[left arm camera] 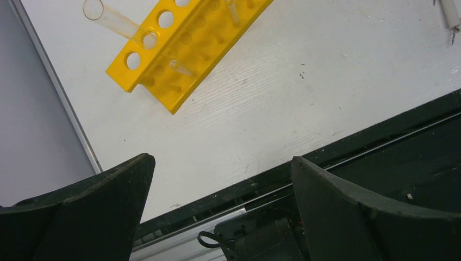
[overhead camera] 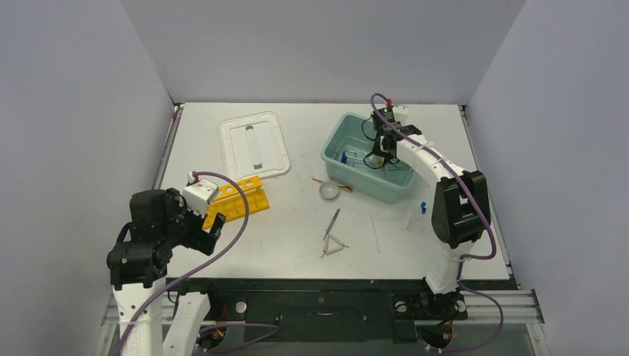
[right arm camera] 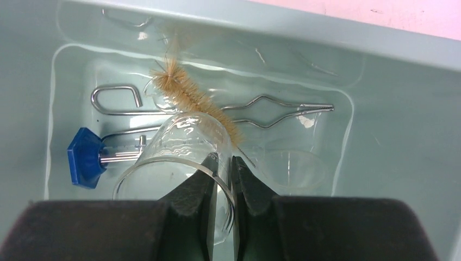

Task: Organize the chemistry lab equipment
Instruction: Place the chemistry item in the storage box.

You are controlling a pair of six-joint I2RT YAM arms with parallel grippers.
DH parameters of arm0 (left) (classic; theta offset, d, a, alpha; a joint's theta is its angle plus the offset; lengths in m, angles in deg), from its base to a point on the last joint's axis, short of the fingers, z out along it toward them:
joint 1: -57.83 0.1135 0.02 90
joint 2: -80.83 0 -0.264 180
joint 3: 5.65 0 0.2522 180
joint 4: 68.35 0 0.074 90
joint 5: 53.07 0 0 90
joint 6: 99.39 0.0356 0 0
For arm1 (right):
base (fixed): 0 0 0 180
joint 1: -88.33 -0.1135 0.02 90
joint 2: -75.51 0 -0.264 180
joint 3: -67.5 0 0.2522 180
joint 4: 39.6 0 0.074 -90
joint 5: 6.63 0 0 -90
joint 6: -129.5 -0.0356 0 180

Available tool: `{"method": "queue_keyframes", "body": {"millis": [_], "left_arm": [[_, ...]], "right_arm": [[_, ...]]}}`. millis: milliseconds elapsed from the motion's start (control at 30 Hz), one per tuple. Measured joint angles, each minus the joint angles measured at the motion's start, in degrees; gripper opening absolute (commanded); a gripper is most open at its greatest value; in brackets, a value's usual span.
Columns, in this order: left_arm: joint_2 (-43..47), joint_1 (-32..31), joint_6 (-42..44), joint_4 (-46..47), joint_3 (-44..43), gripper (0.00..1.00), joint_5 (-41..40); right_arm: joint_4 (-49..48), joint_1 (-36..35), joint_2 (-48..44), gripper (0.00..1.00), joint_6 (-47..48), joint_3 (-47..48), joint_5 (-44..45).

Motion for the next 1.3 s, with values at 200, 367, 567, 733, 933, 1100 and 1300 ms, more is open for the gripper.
{"method": "queue_keyframes", "body": {"millis": [200,367,567,733,933,1100,1300], "left_arm": [[-2.25,0.00,0.26,0.09,0.28,0.96,0.04],[-5.86,0.00,0.09,0.44,-0.31,0.97,0.17],[-5.92,0.00,-0.46,1.25,-0.50,0.97,0.39],[-5.25,0.00,-1.49,0.96,-2.21,0.97,0.44],[-6.64,0.00,-3.28,0.85,-7.63,0.97,1.31],[-6.82,0.00,-3.96,0.81,-8.74,0.97,1.55],[-6.43,0.00,-4.46,0.81,-8.74,0.97,1.55]], "right_arm": [[-2.86,0.00,0.68,0.30,-2.21,-1.38,1.53],[-4.00,0.00,0.70,0.39,-2.69,-3.69,1.53],[-4.22,-0.11,0.04,0.60,-2.58,-3.91,1.46],[-4.24,-2.16,-4.66,0.64,-1.29,-4.20,3.06],[-3.67,-11.87,-16.57,0.82,-0.63,-3.82,10.91],[-11.26,-9.29,-34.01,0.85,-2.73,-11.74,7.96],[-12.17,-10.93,-36.83,0.86,-2.51,-12.13,7.34]]}}
